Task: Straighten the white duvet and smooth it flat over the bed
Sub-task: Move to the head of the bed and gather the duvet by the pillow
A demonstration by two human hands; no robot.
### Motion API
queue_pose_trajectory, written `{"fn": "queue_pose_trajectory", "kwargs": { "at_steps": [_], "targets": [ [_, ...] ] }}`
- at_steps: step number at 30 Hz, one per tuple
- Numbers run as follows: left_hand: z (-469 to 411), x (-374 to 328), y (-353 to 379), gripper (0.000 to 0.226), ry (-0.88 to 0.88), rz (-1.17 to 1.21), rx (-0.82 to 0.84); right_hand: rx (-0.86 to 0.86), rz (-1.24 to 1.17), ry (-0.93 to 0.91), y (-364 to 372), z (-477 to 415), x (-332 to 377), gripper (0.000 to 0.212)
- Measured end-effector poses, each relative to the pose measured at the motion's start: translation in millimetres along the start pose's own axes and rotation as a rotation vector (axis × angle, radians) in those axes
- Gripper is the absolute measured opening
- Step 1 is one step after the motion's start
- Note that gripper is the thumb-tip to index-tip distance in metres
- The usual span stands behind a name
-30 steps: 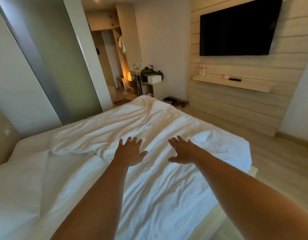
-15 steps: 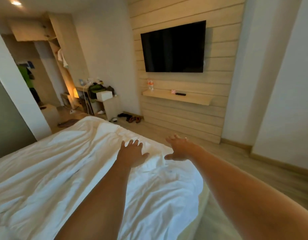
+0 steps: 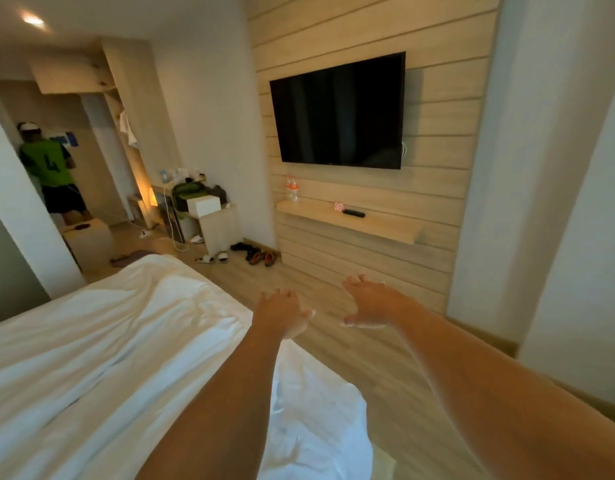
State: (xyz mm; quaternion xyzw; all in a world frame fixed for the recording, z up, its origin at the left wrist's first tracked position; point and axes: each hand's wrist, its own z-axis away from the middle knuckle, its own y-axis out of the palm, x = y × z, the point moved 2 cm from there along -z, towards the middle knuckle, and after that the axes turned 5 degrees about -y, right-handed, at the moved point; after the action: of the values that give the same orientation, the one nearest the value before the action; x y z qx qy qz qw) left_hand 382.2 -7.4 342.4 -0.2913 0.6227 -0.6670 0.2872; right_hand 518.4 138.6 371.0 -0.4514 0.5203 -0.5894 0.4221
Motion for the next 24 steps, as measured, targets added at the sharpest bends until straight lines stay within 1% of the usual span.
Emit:
{"fn": "queue_pose_trajectory", "kwargs": {
  "at_steps": [2, 6, 9, 13, 17, 20, 24],
  "targets": [
    [-42.3, -8.5, 2.4, 0.08, -0.028, 0.008, 0.03, 0.009, -0.004, -0.009, 2.5, -29.2, -31.5, 0.091],
    [-141.5, -28.9, 4.6, 0.082, -0.087, 0.022, 0.007, -0.022, 0.014, -0.019, -3.7, -96.6, -99.8, 0.091],
    [-209.8, -55.0, 4.2, 0.085, -0.1, 0.063, 0.072, 0.054, 0.032, -0.024, -13.9, -141.5, -148.8, 0.093],
    [-300.8, -89.7, -10.3, 0.084, -0.121, 0.065, 0.049, 0.03, 0.055, -0.045, -37.1, -208.7, -211.2, 0.09],
    [-368.9, -110.2, -2.5, 0.083, -0.141, 0.023, 0.062, 0.075, 0.043, -0.081, -34.4, -270.6, -265.4, 0.093],
    [-421.1, -115.4, 2.4, 0.078, -0.167, 0.029, 0.06, 0.074, 0.057, -0.123, -33.3, -327.9, -308.5, 0.093],
    [-482.3, -114.1, 12.1, 0.078, -0.304, 0.049, 0.042, 0.114, 0.046, -0.253, -32.4, -400.8, -352.8, 0.092]
  ]
}}
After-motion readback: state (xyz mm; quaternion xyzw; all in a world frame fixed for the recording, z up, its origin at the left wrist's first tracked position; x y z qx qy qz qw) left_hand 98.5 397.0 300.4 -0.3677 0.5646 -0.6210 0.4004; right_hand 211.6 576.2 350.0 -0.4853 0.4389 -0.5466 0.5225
